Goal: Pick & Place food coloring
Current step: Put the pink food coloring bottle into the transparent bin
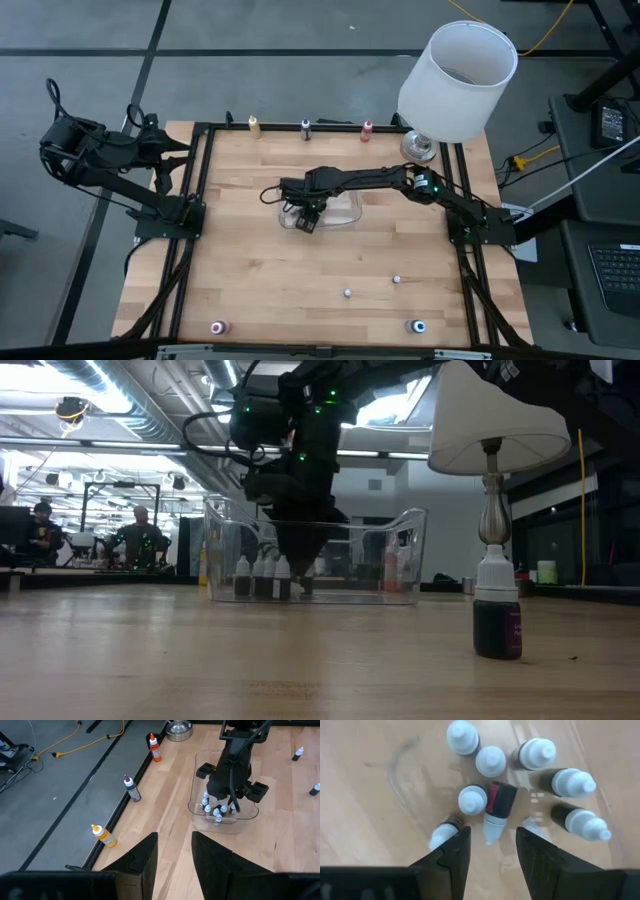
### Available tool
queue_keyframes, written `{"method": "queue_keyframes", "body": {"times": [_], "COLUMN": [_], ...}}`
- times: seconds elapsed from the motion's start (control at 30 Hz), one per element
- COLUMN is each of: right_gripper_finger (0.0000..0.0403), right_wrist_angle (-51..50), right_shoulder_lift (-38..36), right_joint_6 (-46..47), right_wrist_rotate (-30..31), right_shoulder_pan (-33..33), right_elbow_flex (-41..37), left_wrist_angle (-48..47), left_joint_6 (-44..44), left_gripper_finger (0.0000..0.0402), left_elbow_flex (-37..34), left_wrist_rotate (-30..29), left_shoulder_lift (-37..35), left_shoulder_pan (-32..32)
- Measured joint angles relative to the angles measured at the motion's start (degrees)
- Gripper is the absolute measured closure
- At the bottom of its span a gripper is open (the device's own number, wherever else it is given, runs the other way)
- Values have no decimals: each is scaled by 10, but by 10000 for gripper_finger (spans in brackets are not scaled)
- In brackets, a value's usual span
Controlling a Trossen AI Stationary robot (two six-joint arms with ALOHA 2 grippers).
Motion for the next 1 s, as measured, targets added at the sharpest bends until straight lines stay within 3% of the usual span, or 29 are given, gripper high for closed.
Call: {"method": "queue_keyframes", "body": {"times": [0.2, 1.0], "right_gripper_finger": [244, 244], "right_wrist_angle": [-10, -7], "right_shoulder_lift": [-1, -2], "right_joint_6": [71, 115], "right_wrist_rotate": [-21, -10], "right_shoulder_pan": [0, -15], "right_elbow_flex": [1, 1], "left_wrist_angle": [0, 0], "left_joint_6": [0, 0], "left_gripper_finger": [286, 286], "left_elbow_flex": [0, 0], "left_wrist_rotate": [0, 0], "left_shoulder_lift": [0, 0], "left_shoulder_pan": [0, 0]}}
